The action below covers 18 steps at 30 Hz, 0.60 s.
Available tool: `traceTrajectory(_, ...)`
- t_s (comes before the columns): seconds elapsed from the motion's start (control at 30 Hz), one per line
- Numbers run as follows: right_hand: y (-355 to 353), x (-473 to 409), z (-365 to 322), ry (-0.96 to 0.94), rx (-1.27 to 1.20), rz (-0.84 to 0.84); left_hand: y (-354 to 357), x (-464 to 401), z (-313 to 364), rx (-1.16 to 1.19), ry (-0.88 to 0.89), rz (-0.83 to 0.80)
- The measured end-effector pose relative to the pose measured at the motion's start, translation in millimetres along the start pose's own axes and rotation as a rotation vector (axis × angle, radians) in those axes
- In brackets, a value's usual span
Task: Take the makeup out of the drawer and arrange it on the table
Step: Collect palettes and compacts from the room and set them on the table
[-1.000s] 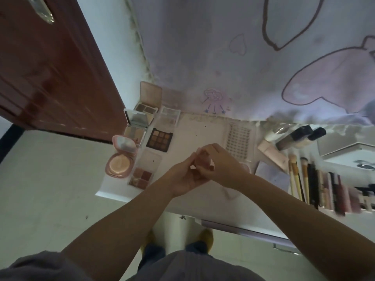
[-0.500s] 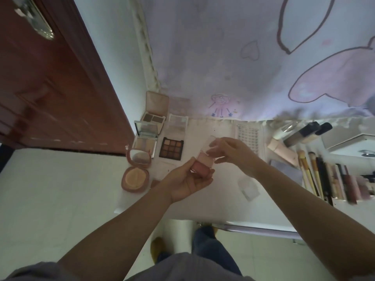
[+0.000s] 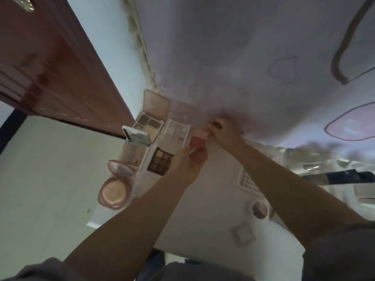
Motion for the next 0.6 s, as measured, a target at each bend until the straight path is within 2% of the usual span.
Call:
traceTrajectory(0.13, 10, -13, 8, -0.04, 0.109, -0.04, 5, -5, 1, -0.055, 0.074, 0.14)
traceTrajectory(0.2, 13, -11, 12, -0.019, 0.101, -0.035, 6, -11, 2, 0.004, 0.081, 0.164)
traceTrajectory(0.3, 14, -8, 14, 0.001, 0.076, -0.031, 6, -4, -4, -0.112, 0.131, 0.258)
traceTrajectory(0.4, 2, 4, 10, 0.038, 0.043, -0.046, 4, 4, -12, -0.147, 0.081, 0.223)
traceTrajectory(0.5, -25, 40, 9, 0.044, 0.018, -0.041, -5, 16, -30, -0.345, 0.067, 0.174)
traceTrajectory(0.6, -50, 106, 16, 0.076, -0.001, -0.051, -20, 23, -66, -0.696, 0.021, 0.109)
Point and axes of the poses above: each hand's wrist, its own x-axis away from the middle knuckle, its own y-axis out of the palm, z = x × y, the point moved 4 cm from there along -x, towards the middle knuckle, and after that the axes turned 8 degrees about -y, right-handed, at the moved point
